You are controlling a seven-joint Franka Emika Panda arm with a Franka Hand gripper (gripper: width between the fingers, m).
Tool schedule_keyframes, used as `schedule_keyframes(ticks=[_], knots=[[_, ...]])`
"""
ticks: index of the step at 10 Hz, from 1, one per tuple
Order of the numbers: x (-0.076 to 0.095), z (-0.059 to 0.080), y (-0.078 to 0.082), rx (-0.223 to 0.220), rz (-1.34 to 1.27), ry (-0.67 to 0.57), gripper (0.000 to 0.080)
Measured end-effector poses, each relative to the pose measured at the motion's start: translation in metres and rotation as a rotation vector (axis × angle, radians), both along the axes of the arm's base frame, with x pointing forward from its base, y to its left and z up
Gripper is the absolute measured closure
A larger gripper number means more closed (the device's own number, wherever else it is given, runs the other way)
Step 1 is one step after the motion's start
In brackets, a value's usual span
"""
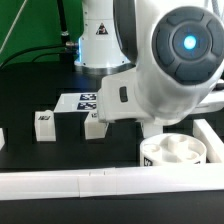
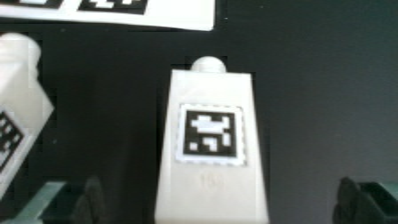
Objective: Assemble stool
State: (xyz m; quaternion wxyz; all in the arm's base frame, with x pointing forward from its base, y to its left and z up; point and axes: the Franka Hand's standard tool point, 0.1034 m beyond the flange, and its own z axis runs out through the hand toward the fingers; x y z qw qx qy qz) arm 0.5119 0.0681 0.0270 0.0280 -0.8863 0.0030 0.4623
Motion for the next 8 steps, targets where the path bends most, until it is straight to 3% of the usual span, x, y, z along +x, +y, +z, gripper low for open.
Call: schedule_keyframes(ticks=[2, 3, 6, 7, 8], knots=[[-0.004, -0.013, 0.0, -0.003, 0.004, 0.003, 0.015], [0.0, -0.019, -0.001, 0.013, 0.008, -0.054, 0.015], [-0.003, -0.019, 0.0, 0.014, 0.009, -0.047, 0.0177], [-0.003, -0.02, 0.0, 0.014, 0.01, -0.046, 0.035], [-0.003, -0.019, 0.0, 0.014, 0.01, -0.046, 0.0462]])
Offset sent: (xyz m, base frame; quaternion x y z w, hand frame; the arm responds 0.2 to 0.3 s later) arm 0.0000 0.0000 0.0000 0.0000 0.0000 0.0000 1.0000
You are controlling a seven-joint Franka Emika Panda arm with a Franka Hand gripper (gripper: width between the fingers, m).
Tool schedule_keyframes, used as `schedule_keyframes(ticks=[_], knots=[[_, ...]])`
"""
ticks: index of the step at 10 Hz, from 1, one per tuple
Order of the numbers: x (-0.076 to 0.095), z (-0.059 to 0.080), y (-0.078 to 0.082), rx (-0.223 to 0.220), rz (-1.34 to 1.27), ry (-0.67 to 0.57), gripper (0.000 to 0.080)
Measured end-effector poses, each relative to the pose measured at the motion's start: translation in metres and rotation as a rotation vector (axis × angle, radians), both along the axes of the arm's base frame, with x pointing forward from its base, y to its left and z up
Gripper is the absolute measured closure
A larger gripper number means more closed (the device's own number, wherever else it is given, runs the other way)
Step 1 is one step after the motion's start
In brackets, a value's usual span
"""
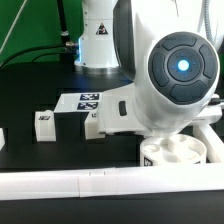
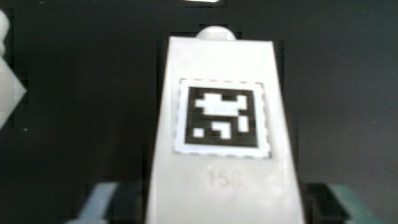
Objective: Assemble stool
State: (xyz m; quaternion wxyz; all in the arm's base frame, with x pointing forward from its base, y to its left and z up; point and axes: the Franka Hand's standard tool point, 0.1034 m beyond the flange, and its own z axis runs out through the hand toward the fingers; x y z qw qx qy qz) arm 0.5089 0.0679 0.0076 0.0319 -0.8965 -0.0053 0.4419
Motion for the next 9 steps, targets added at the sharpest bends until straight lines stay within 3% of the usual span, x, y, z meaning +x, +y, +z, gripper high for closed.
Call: schedule_keyframes(ticks=[6, 7, 8, 9], knots=[[0.001, 0.002, 0.001, 0.003, 0.005, -0.001, 0.0462], [0.008, 0.018, 0.005, 0.042, 0.045, -0.018, 0.0462], [0.017, 0.047, 0.003, 0.091, 0.082, -0.04, 0.0462], [0.022, 0.071, -0.002, 0.102, 0.087, -0.027, 0.0462]])
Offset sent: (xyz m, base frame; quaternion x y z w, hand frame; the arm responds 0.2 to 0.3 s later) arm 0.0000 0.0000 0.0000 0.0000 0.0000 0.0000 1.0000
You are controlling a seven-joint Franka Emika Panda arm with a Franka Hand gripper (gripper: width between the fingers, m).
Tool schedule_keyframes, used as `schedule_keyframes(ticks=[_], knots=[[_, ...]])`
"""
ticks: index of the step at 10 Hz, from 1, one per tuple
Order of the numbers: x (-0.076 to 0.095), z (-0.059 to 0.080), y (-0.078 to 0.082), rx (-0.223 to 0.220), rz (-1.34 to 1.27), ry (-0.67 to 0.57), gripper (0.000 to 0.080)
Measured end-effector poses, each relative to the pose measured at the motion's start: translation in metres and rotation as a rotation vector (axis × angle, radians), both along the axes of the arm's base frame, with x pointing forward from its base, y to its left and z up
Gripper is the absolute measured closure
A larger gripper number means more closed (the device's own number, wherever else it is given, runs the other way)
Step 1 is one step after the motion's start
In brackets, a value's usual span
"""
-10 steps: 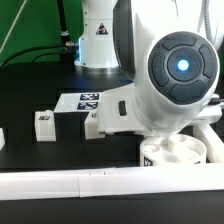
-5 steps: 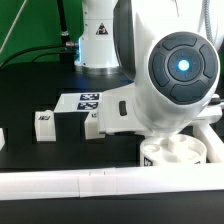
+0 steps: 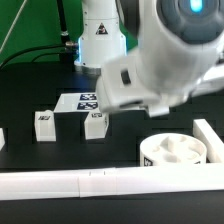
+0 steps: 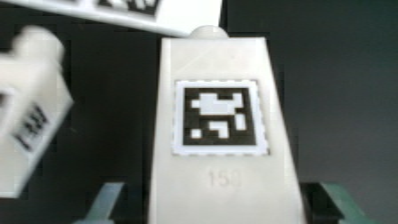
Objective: Assemble stool
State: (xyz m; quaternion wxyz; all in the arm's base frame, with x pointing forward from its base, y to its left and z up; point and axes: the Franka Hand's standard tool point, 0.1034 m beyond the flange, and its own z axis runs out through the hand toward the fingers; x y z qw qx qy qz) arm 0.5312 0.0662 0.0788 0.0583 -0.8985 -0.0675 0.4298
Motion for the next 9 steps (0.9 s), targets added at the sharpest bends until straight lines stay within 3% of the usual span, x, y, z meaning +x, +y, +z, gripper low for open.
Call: schedule_keyframes(ticks=[2, 4, 6, 7, 8, 9], knots=[[0.01, 0.021, -0.001, 0.002, 0.003, 0.003, 0.0462], [0.029, 0.012, 0.001, 0.003, -0.017, -0.168, 0.0462], [0.029, 0.017, 0.0, 0.0, -0.025, -0.276, 0.0462], [0.047, 0.029, 0.004, 0.027, 0.005, -0.351, 0.0462], [0.068, 0.05, 0.007, 0.068, 0.05, -0.446, 0.0462], [0.08, 0.06, 0.008, 0.091, 0.076, -0.514, 0.0462]])
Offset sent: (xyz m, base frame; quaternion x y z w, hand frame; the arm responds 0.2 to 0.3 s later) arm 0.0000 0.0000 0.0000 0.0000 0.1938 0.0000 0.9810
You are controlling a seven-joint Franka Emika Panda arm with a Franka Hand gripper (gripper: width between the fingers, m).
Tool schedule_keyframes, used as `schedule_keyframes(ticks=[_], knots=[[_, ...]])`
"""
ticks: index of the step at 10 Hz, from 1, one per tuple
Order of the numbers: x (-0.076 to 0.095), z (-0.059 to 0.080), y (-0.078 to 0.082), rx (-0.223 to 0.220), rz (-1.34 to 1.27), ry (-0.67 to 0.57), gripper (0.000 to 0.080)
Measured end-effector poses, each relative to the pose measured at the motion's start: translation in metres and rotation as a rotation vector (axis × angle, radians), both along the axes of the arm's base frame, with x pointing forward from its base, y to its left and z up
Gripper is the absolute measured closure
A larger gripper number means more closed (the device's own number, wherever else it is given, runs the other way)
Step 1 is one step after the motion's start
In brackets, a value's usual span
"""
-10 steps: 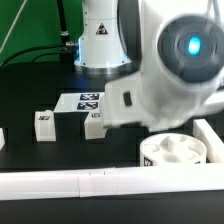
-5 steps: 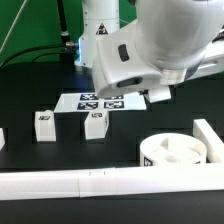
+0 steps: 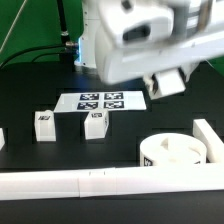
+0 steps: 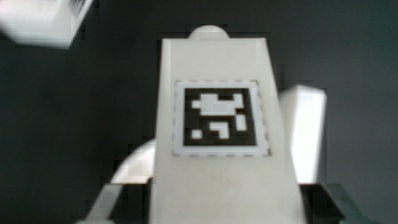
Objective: Assemble stool
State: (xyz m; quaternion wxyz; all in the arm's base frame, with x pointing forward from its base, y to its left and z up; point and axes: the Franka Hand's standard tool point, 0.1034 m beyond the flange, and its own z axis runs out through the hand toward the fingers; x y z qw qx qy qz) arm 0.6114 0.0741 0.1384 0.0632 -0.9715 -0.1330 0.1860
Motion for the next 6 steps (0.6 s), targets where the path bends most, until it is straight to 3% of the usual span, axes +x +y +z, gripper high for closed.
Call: schedule_keyframes(ticks=[1, 3, 6], knots=[[0.009, -0.004, 0.0, 0.009, -0.022, -0.101, 0.0462], [0.008, -0.004, -0.003, 0.011, -0.041, -0.195, 0.0462], [0.03, -0.013, -0.001, 0.017, -0.036, -0.532, 0.0462]])
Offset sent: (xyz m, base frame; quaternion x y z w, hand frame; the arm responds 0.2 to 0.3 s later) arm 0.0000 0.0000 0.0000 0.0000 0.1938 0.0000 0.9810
